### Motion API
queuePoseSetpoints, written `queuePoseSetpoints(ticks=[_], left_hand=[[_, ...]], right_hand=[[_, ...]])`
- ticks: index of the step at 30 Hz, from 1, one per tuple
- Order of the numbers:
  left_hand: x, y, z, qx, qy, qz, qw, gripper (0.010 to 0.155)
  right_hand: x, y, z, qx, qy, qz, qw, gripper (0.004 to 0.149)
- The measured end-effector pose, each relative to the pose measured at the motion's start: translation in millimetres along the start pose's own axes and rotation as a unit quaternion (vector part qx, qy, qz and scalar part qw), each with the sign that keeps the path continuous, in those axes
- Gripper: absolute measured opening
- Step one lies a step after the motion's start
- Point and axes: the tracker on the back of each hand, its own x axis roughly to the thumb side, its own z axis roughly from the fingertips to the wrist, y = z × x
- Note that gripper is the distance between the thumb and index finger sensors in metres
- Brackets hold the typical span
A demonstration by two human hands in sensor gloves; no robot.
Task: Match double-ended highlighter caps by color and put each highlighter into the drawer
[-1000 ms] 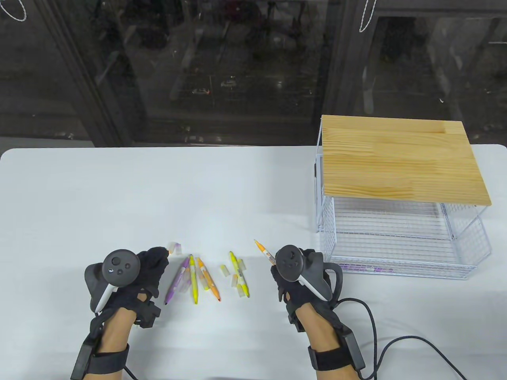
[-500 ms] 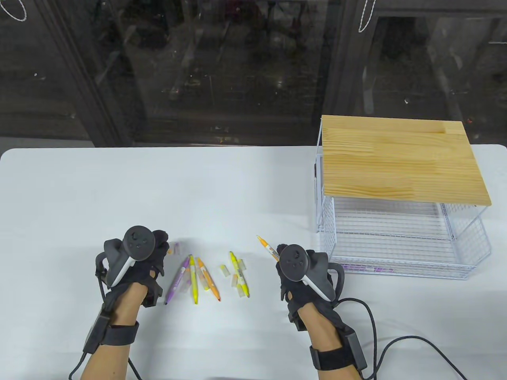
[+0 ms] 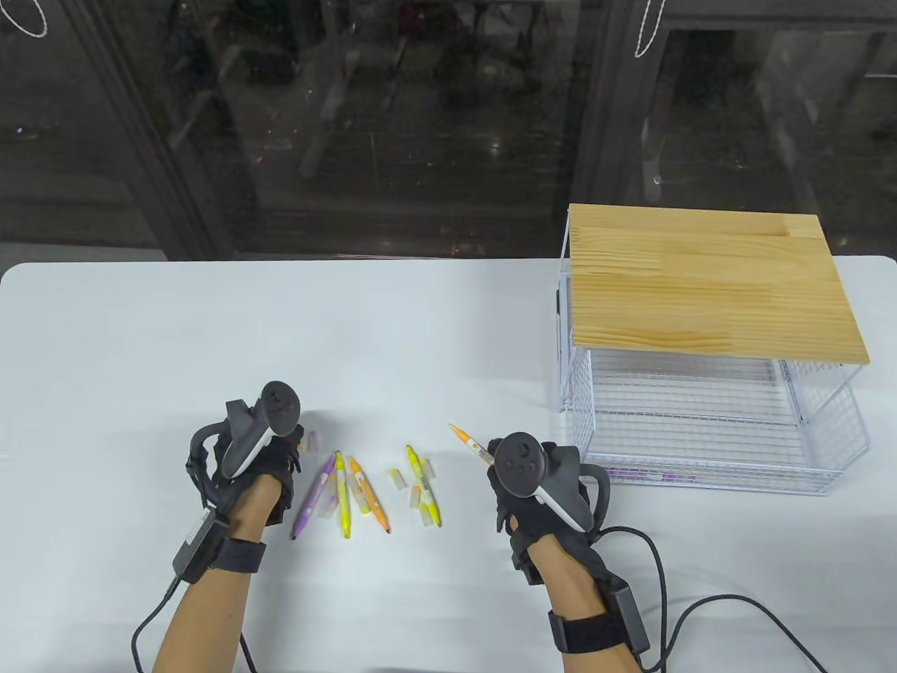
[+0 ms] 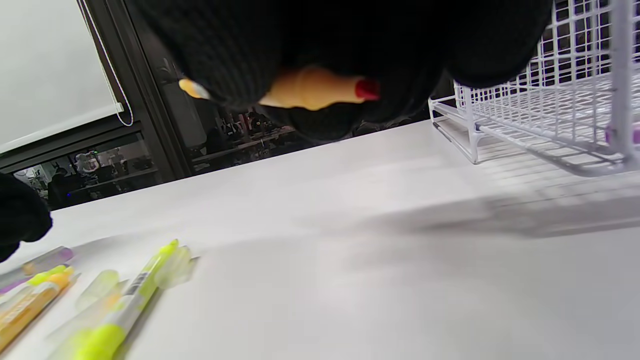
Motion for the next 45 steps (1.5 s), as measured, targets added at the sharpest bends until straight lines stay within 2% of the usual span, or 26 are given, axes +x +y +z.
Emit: queuePoseSetpoints(ticks=[9, 17, 23, 31, 34, 41, 45], left_hand=[[12, -14, -7, -0.006, 0.018, -0.054, 0.998, 0.046], [-1, -16, -7, -0.018, 0.042, -0.054, 0.997, 0.043], [-9, -18, -8, -0.043, 0.054, -0.052, 0.996, 0.048], [-15, -19, -8, -0.045, 0.045, -0.036, 0.997, 0.047], [-18, -13, -4, -0.036, 0.042, -0.040, 0.998, 0.047], [-22, 20, 13, 0.017, 0.026, 0.002, 1.000, 0.047], [-21, 32, 24, 0.014, 0.005, 0.008, 1.000, 0.045]], right_hand=[[-1, 1, 0, 0.003, 0.002, 0.005, 1.000, 0.049], [-1, 1, 0, 0.004, 0.001, 0.005, 1.000, 0.049], [-1, 2, -1, 0.008, 0.000, 0.005, 1.000, 0.049], [0, 2, -1, 0.007, -0.002, 0.005, 1.000, 0.048], [-1, 2, -1, 0.006, -0.002, 0.003, 1.000, 0.049], [-1, 3, -1, 0.008, -0.004, 0.001, 1.000, 0.048], [-1, 4, -1, 0.013, -0.006, 0.003, 1.000, 0.049]])
